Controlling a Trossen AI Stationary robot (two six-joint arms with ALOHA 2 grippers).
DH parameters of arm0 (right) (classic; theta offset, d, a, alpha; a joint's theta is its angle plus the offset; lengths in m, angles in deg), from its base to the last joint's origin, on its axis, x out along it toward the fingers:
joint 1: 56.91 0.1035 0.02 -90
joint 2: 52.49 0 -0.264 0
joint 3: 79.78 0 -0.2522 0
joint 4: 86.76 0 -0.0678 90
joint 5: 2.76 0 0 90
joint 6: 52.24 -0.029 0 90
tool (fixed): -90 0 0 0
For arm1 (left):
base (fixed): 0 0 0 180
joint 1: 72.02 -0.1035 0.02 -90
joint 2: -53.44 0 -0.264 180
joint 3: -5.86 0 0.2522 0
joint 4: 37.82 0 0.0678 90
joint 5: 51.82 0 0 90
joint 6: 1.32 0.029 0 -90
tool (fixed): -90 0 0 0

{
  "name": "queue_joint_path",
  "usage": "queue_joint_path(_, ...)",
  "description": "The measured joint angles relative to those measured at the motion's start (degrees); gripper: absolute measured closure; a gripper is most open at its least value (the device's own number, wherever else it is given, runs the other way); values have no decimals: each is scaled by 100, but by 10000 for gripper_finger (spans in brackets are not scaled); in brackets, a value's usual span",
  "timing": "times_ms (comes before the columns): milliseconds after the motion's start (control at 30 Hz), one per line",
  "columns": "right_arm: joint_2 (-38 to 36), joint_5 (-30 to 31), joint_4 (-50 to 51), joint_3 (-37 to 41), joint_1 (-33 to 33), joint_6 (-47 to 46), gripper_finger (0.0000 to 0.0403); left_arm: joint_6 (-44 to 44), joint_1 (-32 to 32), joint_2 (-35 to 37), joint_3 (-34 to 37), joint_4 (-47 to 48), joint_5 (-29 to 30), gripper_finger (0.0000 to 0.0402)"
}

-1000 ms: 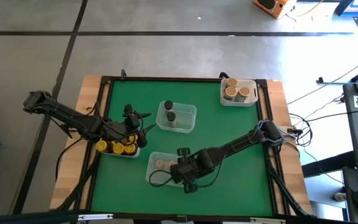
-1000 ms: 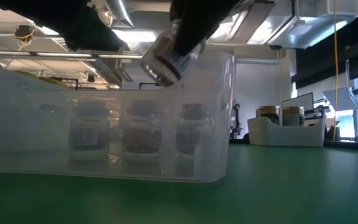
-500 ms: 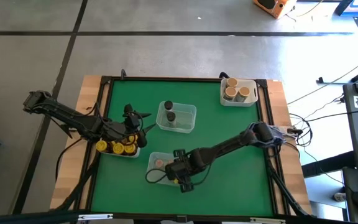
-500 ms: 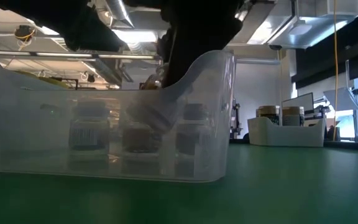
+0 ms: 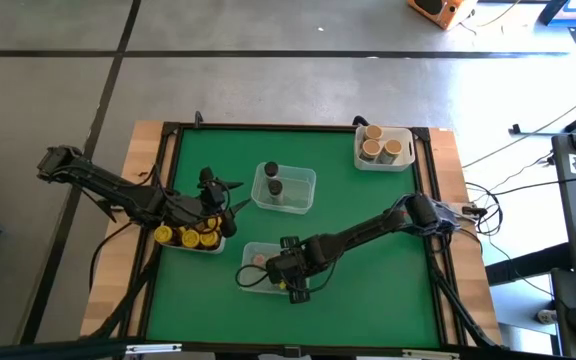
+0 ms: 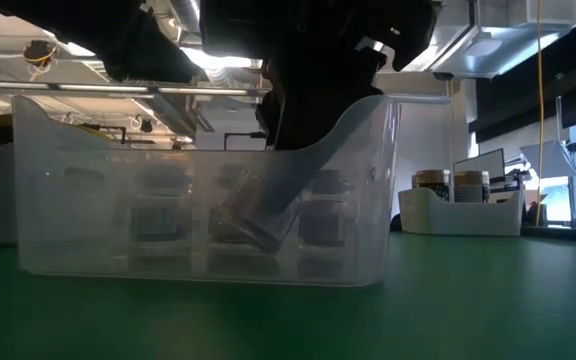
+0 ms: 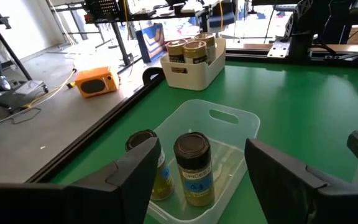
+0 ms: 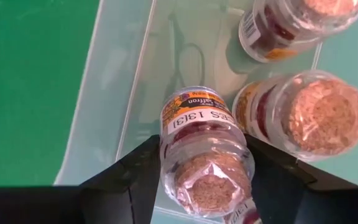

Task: Sort spices by type
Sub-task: Put the brown spice bottle into the bottom transparent bin, then return to home position

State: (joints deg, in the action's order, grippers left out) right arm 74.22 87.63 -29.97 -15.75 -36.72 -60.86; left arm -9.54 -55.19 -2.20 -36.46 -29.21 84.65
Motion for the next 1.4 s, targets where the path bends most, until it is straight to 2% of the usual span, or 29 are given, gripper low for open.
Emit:
queue_joint_path(400, 0, -32, -21, 2, 4, -26, 187, 4, -1, 1, 0, 0, 0, 164)
queue_joint_path(700, -17, 18, -55, 0, 4, -15, 111, 43, -1, 0, 0, 0, 1, 164)
queue_joint_path(900, -366, 220, 878, -362, 61, -20, 100, -125, -1, 0, 0, 28, -164, 164)
queue_joint_path(1000, -690, 550, 1345, -481, 179, -40, 100, -151, 1, 0, 0, -4, -365, 164)
queue_joint_path(1200, -1180, 1917, 1807, -429, 456, -195, 100, 174, -6, 1, 0, -168, -389, 164)
queue_joint_path(1300, -1225, 1896, 1901, -261, 506, -178, 102, 337, -6, 1, 2, -138, -720, 179)
queue_joint_path(1400, -1399, 1641, 1946, 90, 498, -287, 118, 550, -4, 63, 110, -315, -1145, 214)
